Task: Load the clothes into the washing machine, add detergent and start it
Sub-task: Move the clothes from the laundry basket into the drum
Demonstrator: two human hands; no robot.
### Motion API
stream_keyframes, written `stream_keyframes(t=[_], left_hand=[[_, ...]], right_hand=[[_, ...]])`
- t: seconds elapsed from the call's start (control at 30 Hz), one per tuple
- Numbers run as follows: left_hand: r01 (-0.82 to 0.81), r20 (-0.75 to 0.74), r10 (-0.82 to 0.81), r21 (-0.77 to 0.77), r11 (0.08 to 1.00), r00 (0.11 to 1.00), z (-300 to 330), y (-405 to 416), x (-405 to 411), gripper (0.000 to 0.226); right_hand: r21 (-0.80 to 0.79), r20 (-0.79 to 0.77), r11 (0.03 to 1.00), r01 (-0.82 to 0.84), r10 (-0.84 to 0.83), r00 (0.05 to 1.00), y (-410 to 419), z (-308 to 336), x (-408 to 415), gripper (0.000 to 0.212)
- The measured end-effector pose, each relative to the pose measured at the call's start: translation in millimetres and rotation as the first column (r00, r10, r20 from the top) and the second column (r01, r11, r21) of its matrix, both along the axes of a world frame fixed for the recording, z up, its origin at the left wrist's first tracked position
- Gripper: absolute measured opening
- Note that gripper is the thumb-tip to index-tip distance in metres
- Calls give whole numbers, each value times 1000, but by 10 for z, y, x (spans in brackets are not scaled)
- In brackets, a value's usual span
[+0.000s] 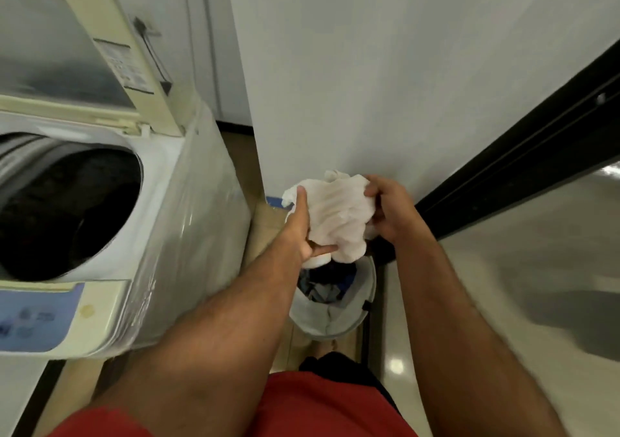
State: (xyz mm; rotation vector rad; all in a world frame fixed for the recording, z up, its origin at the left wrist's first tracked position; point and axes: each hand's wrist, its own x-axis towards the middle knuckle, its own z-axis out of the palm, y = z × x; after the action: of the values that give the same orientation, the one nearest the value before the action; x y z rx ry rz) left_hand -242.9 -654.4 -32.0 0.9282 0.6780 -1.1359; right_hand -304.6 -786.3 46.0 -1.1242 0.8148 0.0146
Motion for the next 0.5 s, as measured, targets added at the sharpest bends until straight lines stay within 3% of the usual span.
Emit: stream_keyframes(t=[0.1,0.2,0.3,0.4,0.5], left_hand=[[-106,63,104,28,994,993,233,-120,39,53],[-217,182,206,43,975,962,427,-263,40,26],[-341,270,308,84,936,912,657,-400,53,31],[-379,309,341,71,923,888,907,-544,108,37],[-428,371,372,81,900,851,1157,-647,221,33]], right_hand=[[13,29,1000,-8,8,1000,-28,222,65,25],[-225,-14,973,53,-57,998,-156,281,128,20],[-558,73,819,131,-109,991,-256,401,182,24],[-588,115,809,3,80,990,-212,619,201,56],[-703,6,691,-168,242,970,-196,712,271,99]])
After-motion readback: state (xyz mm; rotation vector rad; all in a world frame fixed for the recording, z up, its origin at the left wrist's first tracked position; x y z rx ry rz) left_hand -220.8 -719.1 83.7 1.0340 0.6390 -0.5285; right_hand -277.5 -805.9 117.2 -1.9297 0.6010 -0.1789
